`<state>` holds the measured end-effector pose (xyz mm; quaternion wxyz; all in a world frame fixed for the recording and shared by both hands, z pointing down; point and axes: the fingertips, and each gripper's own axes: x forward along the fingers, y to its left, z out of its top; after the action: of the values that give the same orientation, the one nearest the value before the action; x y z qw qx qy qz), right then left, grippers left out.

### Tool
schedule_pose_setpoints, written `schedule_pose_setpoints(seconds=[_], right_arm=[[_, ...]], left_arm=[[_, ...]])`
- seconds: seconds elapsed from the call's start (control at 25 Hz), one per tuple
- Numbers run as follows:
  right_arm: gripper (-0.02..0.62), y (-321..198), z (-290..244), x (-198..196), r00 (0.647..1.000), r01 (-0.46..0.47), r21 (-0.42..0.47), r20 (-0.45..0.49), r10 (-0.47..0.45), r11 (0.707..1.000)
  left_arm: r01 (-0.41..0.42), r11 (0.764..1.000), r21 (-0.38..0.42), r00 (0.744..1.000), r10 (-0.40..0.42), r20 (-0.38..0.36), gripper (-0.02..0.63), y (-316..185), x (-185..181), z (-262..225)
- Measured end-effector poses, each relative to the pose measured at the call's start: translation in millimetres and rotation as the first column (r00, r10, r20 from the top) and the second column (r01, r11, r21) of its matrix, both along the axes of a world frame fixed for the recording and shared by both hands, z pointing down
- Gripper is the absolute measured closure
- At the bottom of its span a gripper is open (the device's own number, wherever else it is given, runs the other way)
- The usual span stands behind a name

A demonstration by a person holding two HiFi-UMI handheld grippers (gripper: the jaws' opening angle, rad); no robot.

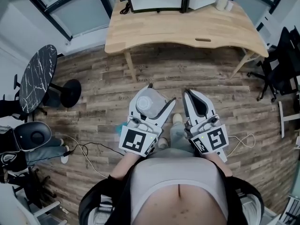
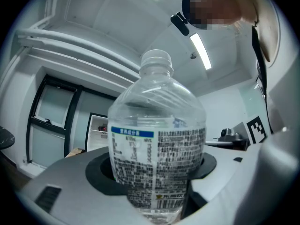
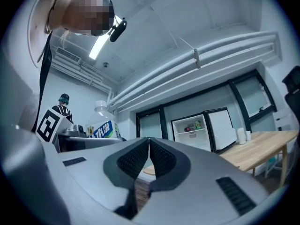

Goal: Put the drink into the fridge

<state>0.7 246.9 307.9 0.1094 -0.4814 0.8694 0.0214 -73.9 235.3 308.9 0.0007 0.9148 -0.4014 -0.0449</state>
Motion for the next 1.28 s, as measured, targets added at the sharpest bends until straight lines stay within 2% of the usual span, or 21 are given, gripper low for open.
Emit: schedule_pose_setpoints(seconds=[0.72, 1.28], right_arm=[[0.565, -160.6, -16.8, 55.8, 0.997, 0.070, 0.034, -0.015, -0.070, 0.997], [0.565, -225.2, -14.1, 82.6, 0.991, 0.134, 0.026, -0.022, -0.133, 0.991]], left_arm=[[0.078, 0.996, 0.041, 0.997, -0.077, -0.019, 0.273, -153.4, 52.0, -17.8], [0.137, 0.990, 0.031, 0.991, -0.137, -0.014, 0.273, -214.8, 81.6, -16.0]])
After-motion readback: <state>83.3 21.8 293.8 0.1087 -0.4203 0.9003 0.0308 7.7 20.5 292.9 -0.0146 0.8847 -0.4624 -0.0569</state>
